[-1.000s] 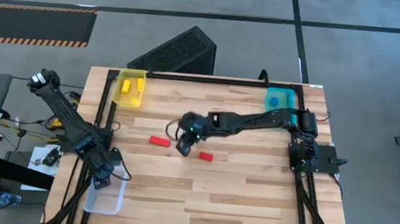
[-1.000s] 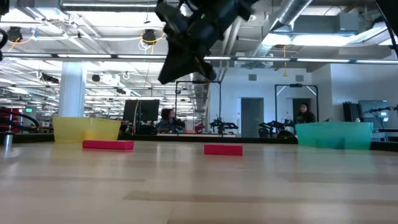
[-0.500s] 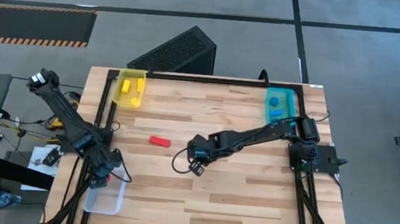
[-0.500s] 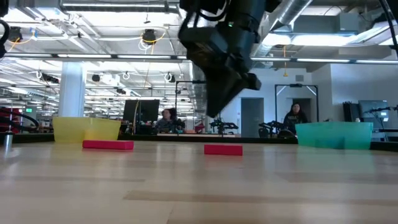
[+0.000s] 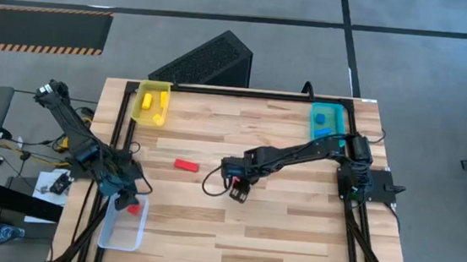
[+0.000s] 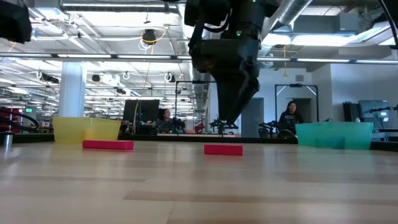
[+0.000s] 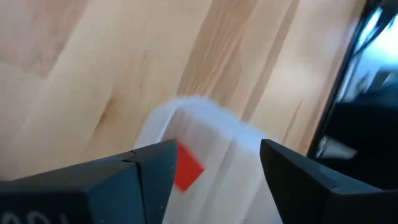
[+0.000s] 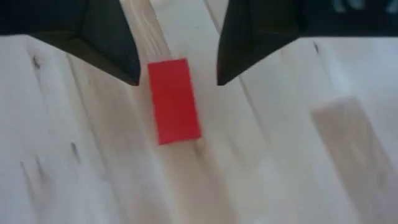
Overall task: Sort & place blocks by color
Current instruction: Put the right red rectangle wooden block into the transparent bin
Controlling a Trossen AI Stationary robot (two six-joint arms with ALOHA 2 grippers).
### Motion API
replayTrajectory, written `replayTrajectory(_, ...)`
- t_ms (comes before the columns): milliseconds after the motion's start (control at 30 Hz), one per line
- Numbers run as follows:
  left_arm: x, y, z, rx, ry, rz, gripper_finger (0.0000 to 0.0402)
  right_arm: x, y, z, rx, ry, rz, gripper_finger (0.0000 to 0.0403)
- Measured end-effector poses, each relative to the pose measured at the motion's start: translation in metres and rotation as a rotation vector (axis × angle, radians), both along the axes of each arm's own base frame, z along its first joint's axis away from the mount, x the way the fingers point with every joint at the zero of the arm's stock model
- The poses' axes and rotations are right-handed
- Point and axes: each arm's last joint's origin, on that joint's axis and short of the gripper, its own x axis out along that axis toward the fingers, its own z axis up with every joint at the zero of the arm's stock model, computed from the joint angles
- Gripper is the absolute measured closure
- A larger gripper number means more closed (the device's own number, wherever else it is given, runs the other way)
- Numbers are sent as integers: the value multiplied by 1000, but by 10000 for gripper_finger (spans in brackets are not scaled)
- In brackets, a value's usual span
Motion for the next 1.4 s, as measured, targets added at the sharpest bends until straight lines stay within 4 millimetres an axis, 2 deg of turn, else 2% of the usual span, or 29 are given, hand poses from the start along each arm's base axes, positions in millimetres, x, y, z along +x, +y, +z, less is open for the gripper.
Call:
replayTrajectory(100,-1,4,6,-21,-80,73,186,-2,1,-1,-36,21,131,147)
replayTrajectory(200,-3,8,10,-29,-142,110,185,-3,-3,-5,-58,17,203,141)
replayTrajectory(367,-4,14,13,27,-238,170,185,-7,-14,-21,-37,19,174,144)
replayTrajectory(533,-7,18,12,64,-232,166,185,-6,-19,-24,-20,-2,161,144)
replayTrajectory(633,-8,21,10,115,-229,181,185,-3,-15,-33,-46,15,182,145)
replayTrajectory(800,-5,28,11,269,-341,300,185,2,-2,-54,-29,50,219,145)
replayTrajectory(967,0,29,15,279,-402,332,185,5,3,-66,-53,99,165,164)
replayTrajectory(1100,3,28,17,287,-430,314,190,11,4,-59,-41,84,118,231)
replayTrajectory(1200,4,31,17,311,-435,334,193,16,3,-46,-30,68,66,293)
replayTrajectory(1267,6,34,17,321,-444,403,193,23,1,-37,-53,38,14,295)
replayTrajectory(1333,8,39,18,324,-461,523,192,26,-1,-17,-116,-14,-69,295)
replayTrajectory(1400,10,44,18,348,-462,571,191,33,-1,3,-183,-95,-156,295)
